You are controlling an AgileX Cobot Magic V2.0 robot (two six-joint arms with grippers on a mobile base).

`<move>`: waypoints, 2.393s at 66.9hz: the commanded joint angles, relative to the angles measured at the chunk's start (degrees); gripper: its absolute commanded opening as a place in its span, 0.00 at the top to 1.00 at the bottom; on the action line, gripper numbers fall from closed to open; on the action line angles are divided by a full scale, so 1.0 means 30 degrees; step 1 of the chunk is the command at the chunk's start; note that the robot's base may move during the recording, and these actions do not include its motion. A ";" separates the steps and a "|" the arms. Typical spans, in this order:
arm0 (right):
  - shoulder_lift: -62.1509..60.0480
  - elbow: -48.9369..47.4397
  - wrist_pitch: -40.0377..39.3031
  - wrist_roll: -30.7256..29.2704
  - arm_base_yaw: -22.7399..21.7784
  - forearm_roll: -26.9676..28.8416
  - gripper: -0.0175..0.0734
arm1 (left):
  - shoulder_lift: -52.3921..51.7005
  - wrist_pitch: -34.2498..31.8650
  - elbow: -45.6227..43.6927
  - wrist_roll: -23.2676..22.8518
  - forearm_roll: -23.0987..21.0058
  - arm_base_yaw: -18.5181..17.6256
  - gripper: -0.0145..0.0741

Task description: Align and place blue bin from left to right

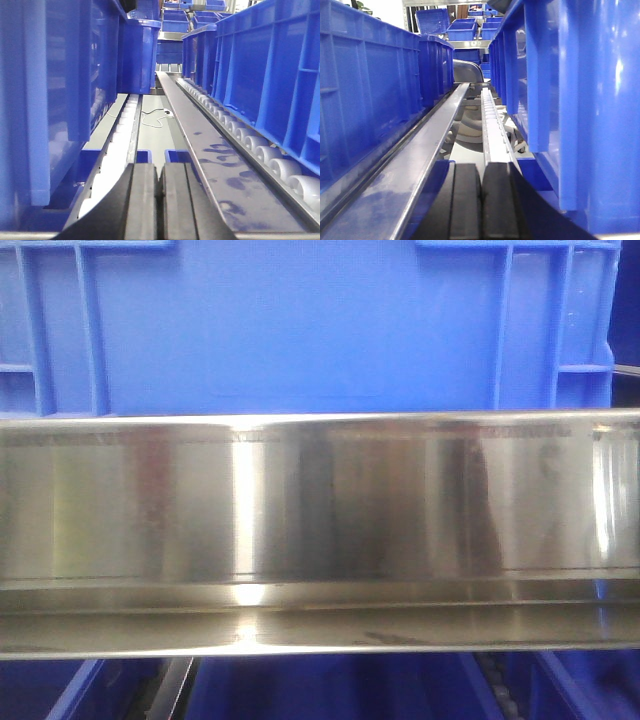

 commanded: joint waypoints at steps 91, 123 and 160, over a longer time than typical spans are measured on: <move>0.1171 -0.9038 0.4581 0.0000 0.0053 -0.0090 0.58 | 0.3253 0.5794 -1.1307 0.0170 0.0466 -0.0108 0.48; 0.8500 -1.5163 0.5458 0.0000 0.0096 0.0194 0.19 | 1.3672 1.0139 -2.0963 0.1211 0.0393 -0.3863 0.16; 2.0849 -2.6752 1.5655 -0.0852 0.5523 0.0226 0.19 | 2.4864 1.7627 -3.1365 0.1036 -0.0566 -0.5901 0.17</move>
